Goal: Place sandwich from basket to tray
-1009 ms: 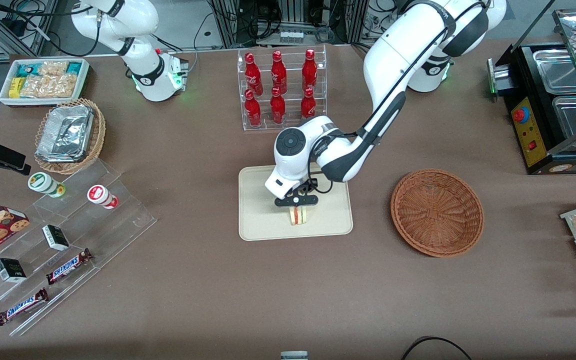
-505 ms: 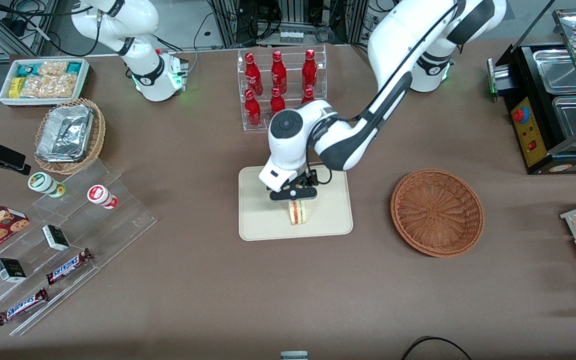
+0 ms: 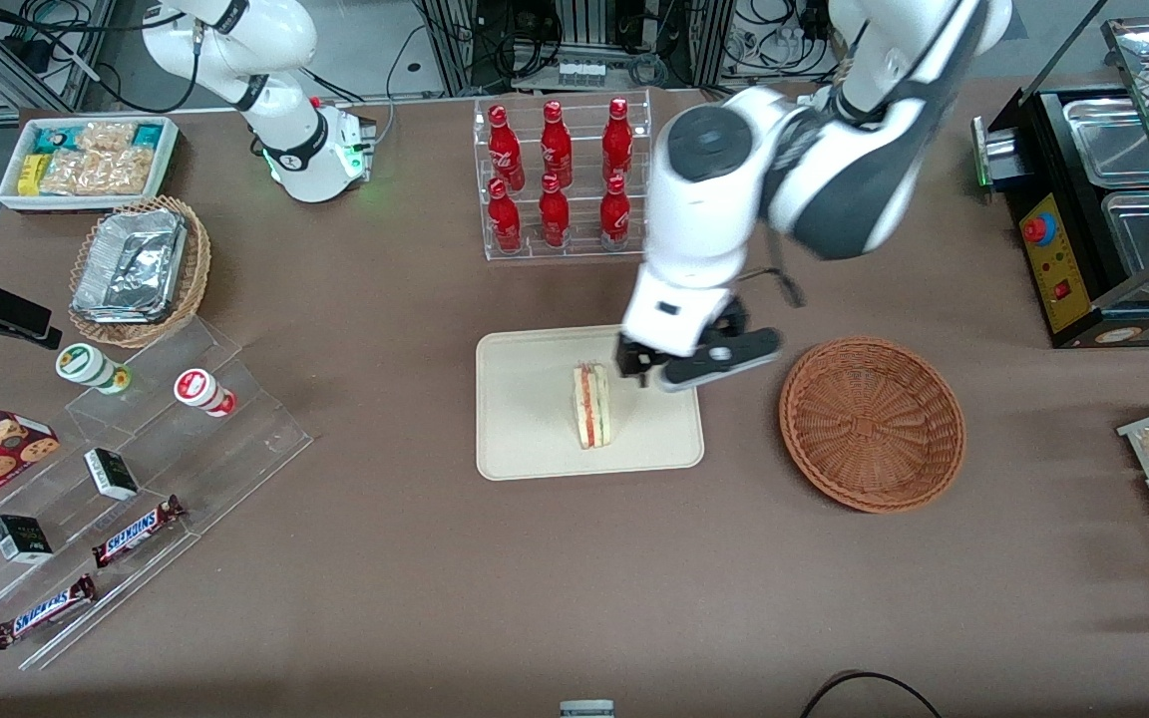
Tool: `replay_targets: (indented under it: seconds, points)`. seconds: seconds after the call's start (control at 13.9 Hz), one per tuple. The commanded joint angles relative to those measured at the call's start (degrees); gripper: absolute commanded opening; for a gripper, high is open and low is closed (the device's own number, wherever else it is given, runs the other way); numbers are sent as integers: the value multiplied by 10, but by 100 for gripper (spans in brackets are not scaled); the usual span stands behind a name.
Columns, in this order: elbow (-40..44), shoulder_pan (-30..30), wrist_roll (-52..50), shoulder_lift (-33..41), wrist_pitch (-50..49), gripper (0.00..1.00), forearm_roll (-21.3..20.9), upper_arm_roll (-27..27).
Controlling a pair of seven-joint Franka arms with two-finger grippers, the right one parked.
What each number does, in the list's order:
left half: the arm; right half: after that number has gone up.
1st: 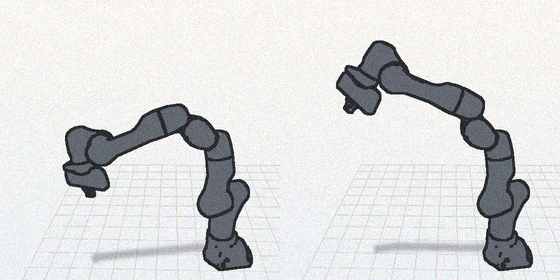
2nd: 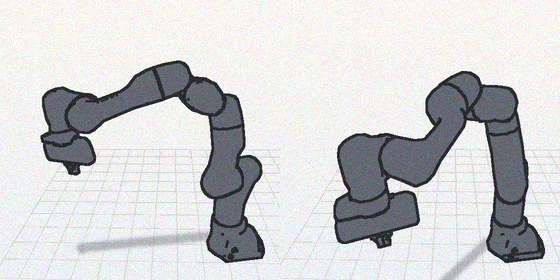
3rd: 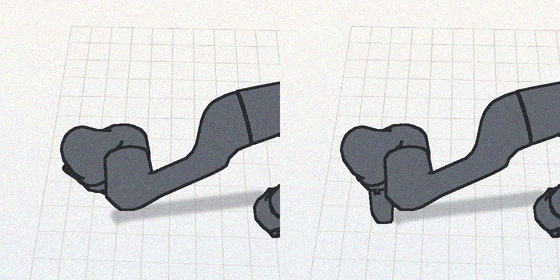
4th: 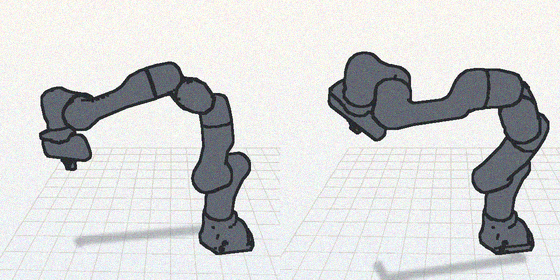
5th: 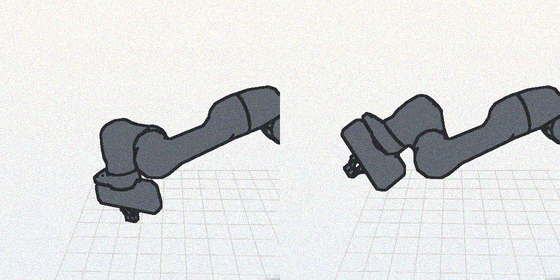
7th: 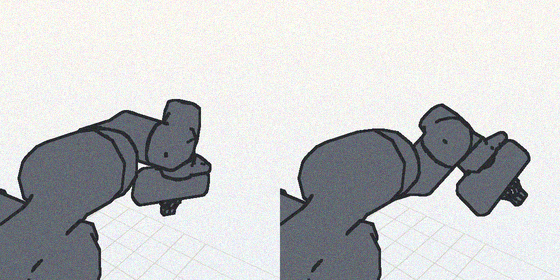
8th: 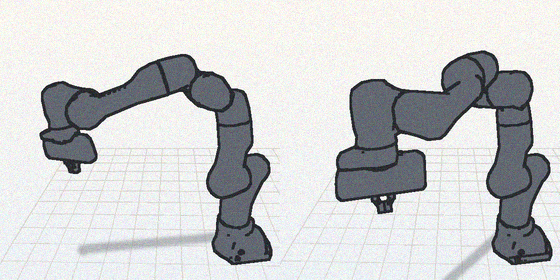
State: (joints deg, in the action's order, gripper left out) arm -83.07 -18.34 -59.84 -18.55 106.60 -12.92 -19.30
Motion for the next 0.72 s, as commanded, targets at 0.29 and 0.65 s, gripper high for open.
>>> replay_targets:
  seconds: [0.29,0.65]
  points:
    - [-26,144,222,113,-127,100,77,-3]
    - [-79,171,395,170,-152,100,82,47]
